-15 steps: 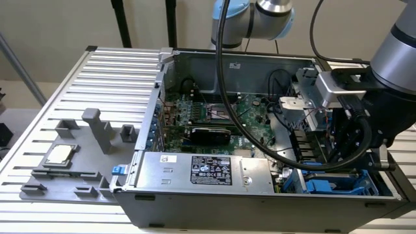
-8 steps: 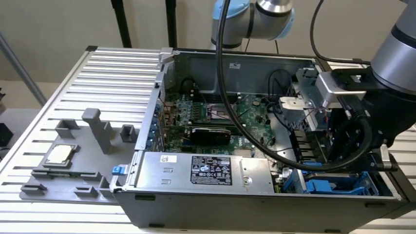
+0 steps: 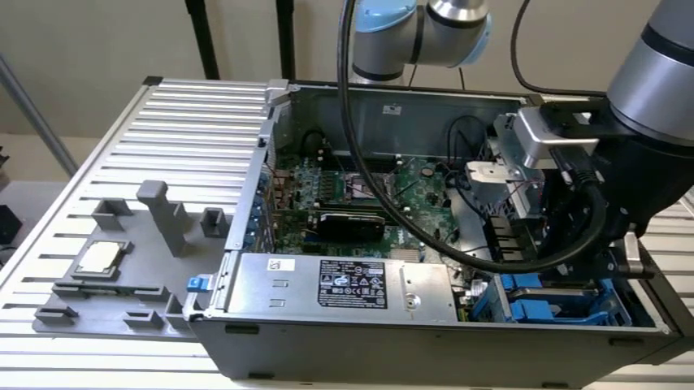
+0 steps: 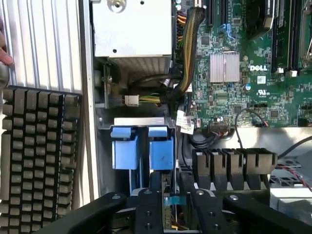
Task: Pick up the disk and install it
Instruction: 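Insert the second disk wire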
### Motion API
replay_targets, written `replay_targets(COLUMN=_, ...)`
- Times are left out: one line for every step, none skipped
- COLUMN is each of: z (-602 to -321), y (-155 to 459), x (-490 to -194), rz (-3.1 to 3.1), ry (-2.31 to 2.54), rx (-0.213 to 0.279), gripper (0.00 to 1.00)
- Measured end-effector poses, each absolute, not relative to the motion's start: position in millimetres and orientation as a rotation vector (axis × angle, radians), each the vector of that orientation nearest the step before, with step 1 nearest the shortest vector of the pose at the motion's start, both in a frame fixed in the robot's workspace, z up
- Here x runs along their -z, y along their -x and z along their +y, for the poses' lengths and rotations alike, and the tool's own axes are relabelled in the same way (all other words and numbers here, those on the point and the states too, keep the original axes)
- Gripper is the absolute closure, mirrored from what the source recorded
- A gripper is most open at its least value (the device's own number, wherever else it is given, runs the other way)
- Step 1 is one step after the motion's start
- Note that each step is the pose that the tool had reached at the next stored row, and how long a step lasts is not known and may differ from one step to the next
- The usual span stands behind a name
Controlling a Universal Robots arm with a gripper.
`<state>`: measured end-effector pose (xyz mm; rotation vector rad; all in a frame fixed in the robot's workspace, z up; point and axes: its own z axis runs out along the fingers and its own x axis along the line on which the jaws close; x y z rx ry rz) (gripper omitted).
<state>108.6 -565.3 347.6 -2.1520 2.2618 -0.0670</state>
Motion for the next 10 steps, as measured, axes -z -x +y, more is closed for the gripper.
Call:
replay_targets(z=-565.3, y=-106.1, x=-348.0, rz=2.261, ry=2.152, rx=0.066, gripper=0.00)
replay_targets(z=-565.3, y=-104.3, x=-348.1, rz=2.261, ry=2.152, rx=0.066, gripper=0.00)
replay_targets(z=-565.3, y=-103.5, x=-348.1, rz=2.261, ry=2.152, rx=0.066, gripper=1.00)
replay_targets(z=-565.3, y=-103.5, x=-348.1, rz=2.261, ry=2.152, rx=0.066, gripper=1.00)
replay_targets(z=-565.3, y=-103.5, x=-348.2, rz=2.261, ry=2.151, rx=0.066, gripper=1.00)
replay_targets(z=-565.3, y=-103.5, x=-348.1, rz=2.261, ry=2.152, rx=0.066, gripper=1.00)
replay_targets(z=-565.3, y=-103.5, x=-348.1, rz=2.261, ry=2.152, rx=0.066, gripper=1.00)
replay_targets(z=-565.3, y=-103.5, x=-348.1, rz=2.261, ry=2.152, rx=0.066, gripper=1.00)
replay_targets(z=-565.3, y=-103.5, x=-348.1, rz=2.261, ry=2.152, rx=0.066, gripper=1.00)
replay_targets(z=-565.3, y=-103.5, x=-348.1, rz=2.261, ry=2.151, rx=0.066, gripper=1.00)
